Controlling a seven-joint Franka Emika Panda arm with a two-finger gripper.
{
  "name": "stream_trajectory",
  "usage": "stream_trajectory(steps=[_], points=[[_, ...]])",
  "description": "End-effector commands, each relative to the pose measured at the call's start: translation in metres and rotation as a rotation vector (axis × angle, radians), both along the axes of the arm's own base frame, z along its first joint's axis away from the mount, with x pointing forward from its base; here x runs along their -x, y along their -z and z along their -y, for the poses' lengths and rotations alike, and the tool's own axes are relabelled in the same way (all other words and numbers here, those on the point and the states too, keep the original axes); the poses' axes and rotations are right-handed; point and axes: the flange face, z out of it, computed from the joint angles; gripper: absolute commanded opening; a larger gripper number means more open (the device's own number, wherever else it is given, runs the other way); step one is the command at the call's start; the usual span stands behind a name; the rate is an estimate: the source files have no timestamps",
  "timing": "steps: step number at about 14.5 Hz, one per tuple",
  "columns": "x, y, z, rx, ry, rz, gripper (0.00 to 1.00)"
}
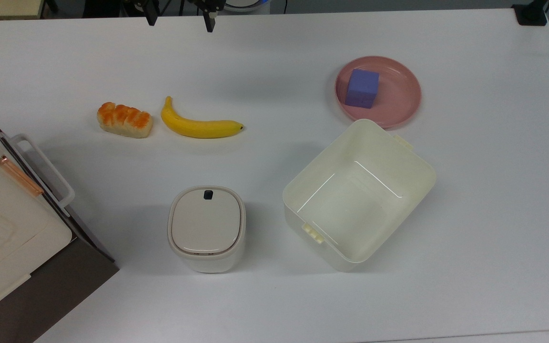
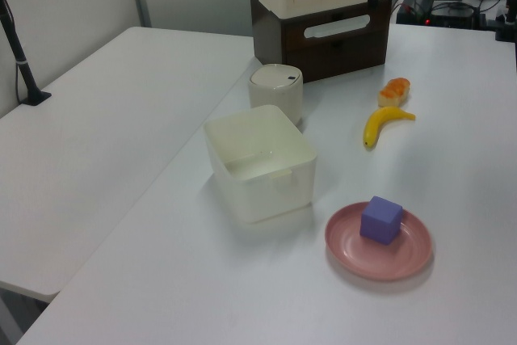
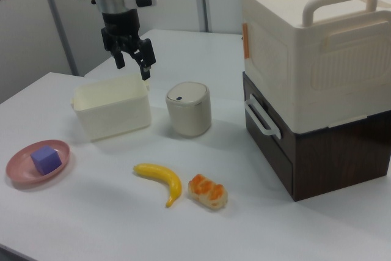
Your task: Slide open the drawer
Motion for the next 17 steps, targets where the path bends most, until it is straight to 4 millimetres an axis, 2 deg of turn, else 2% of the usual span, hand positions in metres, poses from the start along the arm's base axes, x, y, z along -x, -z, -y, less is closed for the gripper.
stream_trajectory(steps=[1,5,17], points=[[-0.002,-0.003,-0.011,0.002,-0.024,0.012,1.0],[-0.002,0.001,-0.023,-0.001,-0.033,0.001,1.0],[-0.003,0.002,-0.028,-0.015,-0.027,-0.001,1.0]])
